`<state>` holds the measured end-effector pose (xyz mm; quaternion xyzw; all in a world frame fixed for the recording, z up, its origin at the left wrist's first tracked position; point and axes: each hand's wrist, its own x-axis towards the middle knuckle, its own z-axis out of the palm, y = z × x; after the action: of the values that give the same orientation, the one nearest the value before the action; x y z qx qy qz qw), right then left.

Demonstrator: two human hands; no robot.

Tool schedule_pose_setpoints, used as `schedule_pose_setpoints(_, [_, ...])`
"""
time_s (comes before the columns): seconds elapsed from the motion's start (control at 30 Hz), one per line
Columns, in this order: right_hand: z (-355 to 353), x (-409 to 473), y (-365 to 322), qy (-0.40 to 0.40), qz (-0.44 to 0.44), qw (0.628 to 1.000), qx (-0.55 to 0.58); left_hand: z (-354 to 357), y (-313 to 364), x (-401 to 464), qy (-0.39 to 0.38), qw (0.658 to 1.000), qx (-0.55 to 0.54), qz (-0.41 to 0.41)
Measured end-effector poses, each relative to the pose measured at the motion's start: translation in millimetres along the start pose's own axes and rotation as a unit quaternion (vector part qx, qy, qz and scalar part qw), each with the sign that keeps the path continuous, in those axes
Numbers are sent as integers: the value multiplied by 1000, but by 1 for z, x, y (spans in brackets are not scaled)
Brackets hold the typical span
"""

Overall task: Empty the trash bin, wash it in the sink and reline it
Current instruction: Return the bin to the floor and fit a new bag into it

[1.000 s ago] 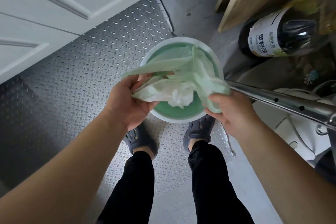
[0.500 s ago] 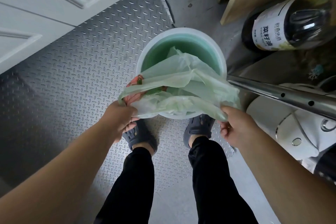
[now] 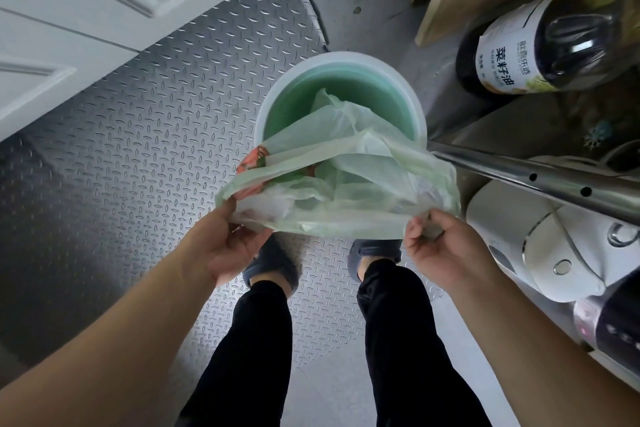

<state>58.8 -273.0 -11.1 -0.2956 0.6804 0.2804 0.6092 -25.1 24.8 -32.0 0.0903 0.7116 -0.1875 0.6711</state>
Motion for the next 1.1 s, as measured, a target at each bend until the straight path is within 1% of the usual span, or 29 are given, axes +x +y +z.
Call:
schedule_pose_setpoints(0.13, [3,11,1,40,-30,995,-90,-6,0,4,8,994,111,25])
schedule_pose_setpoints(0.23, [8,23,-2,44,-60,991,-108,2,-4,9,30,989,129,60])
schedule_pose_setpoints(0.33, [16,34,-3,6,-81,988,-132,15,-5,15,23,993,83,85])
schedule_pose_setpoints(0.47, [26,50,-15,-48,-122,984,-119,29,14,26,-32,991,-65,112])
schedule_pose_setpoints(0.53, [30,52,-21,-62,-140,977,-150,29,27,29,-54,988,-83,115])
schedule_pose_setpoints(0.57, [32,51,-23,-49,-153,968,-191,28,32,29,-58,990,-61,114])
schedule_pose_setpoints(0.63, [34,48,-28,17,-205,931,-301,26,39,26,-30,990,49,131])
schedule_pose_setpoints(0.67, [33,45,-31,54,-239,904,-351,25,41,23,-5,981,122,150])
schedule_pose_setpoints(0.7, [31,40,-32,90,-275,870,-400,25,42,19,22,966,191,175])
schedule_pose_setpoints(0.73, [28,34,-34,127,-318,819,-461,25,42,14,52,944,254,204])
schedule_pose_setpoints(0.77, [24,26,-33,156,-368,750,-527,25,42,7,81,912,320,244])
schedule_pose_setpoints(0.8, [22,17,-31,167,-424,677,-578,25,39,0,107,855,404,309])
schedule_pose_setpoints(0.83, [21,8,-27,153,-487,608,-608,28,34,-8,122,762,502,391])
schedule_pose_setpoints(0.87, [23,1,-24,124,-549,540,-626,31,27,-16,123,642,586,479])
schedule_pose_setpoints(0.9, [26,-4,-21,94,-598,471,-642,38,19,-22,106,524,636,557])
schedule_pose_setpoints(0.93, [32,-8,-20,78,-632,398,-660,47,12,-25,75,435,665,603])
schedule_pose_setpoints(0.97, [37,-7,-20,72,-649,336,-679,57,6,-26,38,373,686,624])
schedule_pose_setpoints(1.0, [43,-5,-21,76,-651,287,-698,67,0,-24,5,327,705,630])
schedule_pose_setpoints(1.03, [49,-3,-22,82,-644,256,-716,77,-6,-20,-16,286,725,626])
schedule_pose_setpoints(1.1, [56,4,-23,89,-628,225,-739,91,-14,-9,-21,204,758,619])
